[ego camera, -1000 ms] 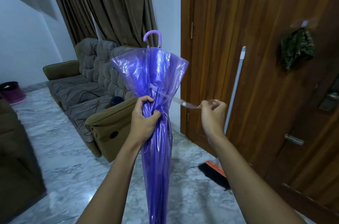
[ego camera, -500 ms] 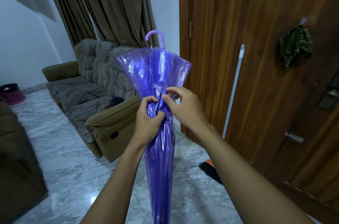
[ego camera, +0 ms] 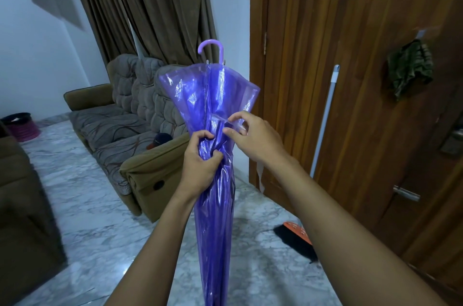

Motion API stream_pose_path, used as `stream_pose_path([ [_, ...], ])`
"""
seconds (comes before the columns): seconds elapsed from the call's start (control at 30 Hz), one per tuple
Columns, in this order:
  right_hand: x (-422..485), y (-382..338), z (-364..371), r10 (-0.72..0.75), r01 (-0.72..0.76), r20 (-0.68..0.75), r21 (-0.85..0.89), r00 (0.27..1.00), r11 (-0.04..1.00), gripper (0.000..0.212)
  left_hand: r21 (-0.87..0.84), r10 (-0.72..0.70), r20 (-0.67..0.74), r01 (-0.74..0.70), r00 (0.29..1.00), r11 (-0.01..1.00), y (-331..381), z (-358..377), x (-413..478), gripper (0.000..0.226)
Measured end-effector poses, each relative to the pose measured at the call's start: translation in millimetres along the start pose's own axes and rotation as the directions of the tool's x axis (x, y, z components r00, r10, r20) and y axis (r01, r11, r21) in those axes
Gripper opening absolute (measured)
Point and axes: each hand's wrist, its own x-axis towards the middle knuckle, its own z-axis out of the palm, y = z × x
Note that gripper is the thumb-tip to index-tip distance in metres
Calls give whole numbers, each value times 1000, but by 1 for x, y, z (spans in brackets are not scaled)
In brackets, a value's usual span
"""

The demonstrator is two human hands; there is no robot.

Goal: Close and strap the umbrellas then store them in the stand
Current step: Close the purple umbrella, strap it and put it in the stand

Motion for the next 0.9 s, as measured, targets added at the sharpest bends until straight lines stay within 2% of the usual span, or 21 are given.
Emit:
stream_pose_path([
  [0.07,0,0,-1,-31,25,-68,-85,997,996,20,12,4,-1,-4,1000,1000,0,-1,1,36],
  [0.13,3,3,0,3,-8,-108,-51,994,999,21,13,1,6,-1,1000,1000,0,-1,0,36],
  [0.2,7,4,-2,70,-67,-63,53,996,996,26,15,1,12,-1,1000,1000,0,-2,-2,35],
  [0.27,10,3,-8,137,-149,63,253,989,956,28,19,-4,13,3,1000,1000,-2,-3,-2,36],
  [0.3,8,0,-12,176,-228,169,365,970,903,28,17,-3,10,3,1000,1000,-2,-3,-2,37],
  [0.37,5,-2,-18,243,-423,387,495,890,759,29,16,2,1,-2,1000,1000,-1,-2,-3,36],
  [0.4,5,0,-17,248,-469,441,514,863,718,31,16,4,-4,-4,1000,1000,0,-3,-3,36],
  [0.47,1,4,-14,222,-451,447,511,866,731,31,7,-1,-6,1,1000,1000,0,-3,-3,36],
  [0.6,-9,14,-11,91,-251,344,455,935,854,22,-1,-47,-52,47,998,999,-1,-7,0,40],
  [0.77,-12,23,-2,45,-98,197,266,979,959,23,-14,-97,-105,96,990,995,-3,-13,3,35],
  [0.83,-13,21,-1,65,-136,193,384,979,913,22,-4,-96,-105,97,990,995,-3,-14,3,34],
  [0.9,-15,17,-1,122,-270,271,619,955,737,23,-2,-102,-110,103,989,995,-3,-14,3,33],
])
